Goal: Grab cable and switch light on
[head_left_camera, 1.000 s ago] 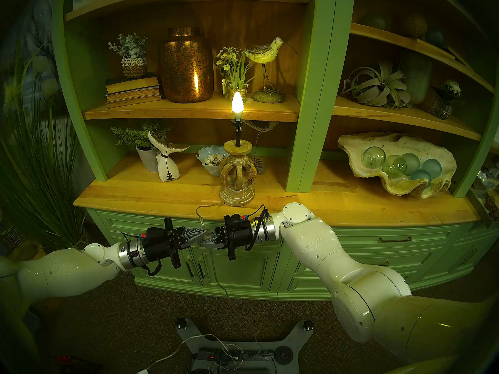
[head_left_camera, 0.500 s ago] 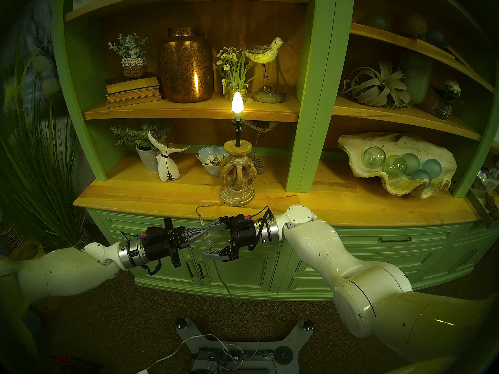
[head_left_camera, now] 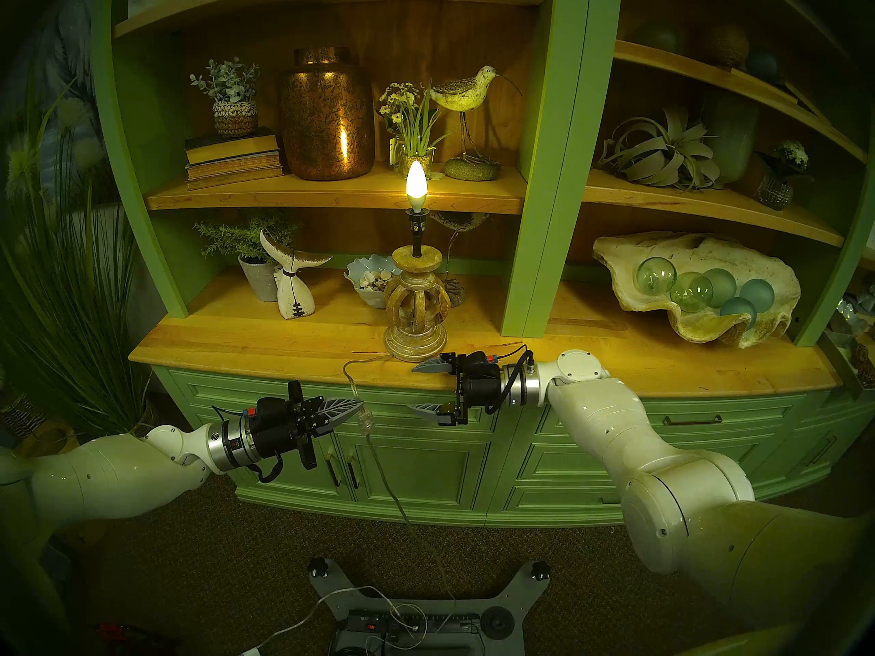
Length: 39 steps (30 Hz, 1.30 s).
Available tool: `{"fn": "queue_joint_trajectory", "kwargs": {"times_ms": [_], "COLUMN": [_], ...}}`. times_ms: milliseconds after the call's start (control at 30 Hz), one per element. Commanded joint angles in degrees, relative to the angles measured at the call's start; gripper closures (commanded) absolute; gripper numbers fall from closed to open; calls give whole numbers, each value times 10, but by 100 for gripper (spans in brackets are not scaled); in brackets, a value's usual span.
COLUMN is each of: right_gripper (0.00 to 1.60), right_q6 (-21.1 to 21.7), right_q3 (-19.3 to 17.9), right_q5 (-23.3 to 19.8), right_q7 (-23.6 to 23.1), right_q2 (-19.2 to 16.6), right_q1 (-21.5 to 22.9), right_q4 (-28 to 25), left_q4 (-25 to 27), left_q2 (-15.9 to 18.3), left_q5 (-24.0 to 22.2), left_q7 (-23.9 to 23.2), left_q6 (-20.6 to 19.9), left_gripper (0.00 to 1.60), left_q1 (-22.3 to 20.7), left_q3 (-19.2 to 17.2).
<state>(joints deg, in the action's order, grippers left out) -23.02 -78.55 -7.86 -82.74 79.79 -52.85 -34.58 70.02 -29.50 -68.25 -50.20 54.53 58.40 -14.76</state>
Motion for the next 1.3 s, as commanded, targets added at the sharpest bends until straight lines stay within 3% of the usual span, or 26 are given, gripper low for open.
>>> {"fn": "queue_joint_trajectory", "kwargs": {"times_ms": [0,267,433,667,833,1233,1267], "right_gripper": [0,0,0,0,0,0,0], "right_q6": [-6,-12,-35,-66,-102,-203,-213], "right_q3": [-39,-74,-117,-141,-149,-128,-123], "right_q5": [-42,-76,-118,-160,-175,-192,-194], "right_q7": [-23,-23,0,14,33,127,132], "right_q2": [-52,-81,-89,-60,-49,4,11], "right_q1": [-41,-98,-141,-186,-190,-262,-258], "right_q4": [-39,-55,-81,-134,-154,-253,-239], "left_q4": [6,7,8,8,9,9,9], "left_q2": [0,0,1,1,1,2,2], "left_q5": [-2,1,2,2,3,4,4], "left_q7": [-40,-32,-29,-27,-24,-27,-26], "left_q6": [5,5,5,5,5,5,5], "left_gripper": [160,160,160,160,160,160,160], "left_q1": [-16,-16,-15,-15,-15,-16,-16], "left_q3": [-8,-7,-7,-6,-5,-5,-5]}}
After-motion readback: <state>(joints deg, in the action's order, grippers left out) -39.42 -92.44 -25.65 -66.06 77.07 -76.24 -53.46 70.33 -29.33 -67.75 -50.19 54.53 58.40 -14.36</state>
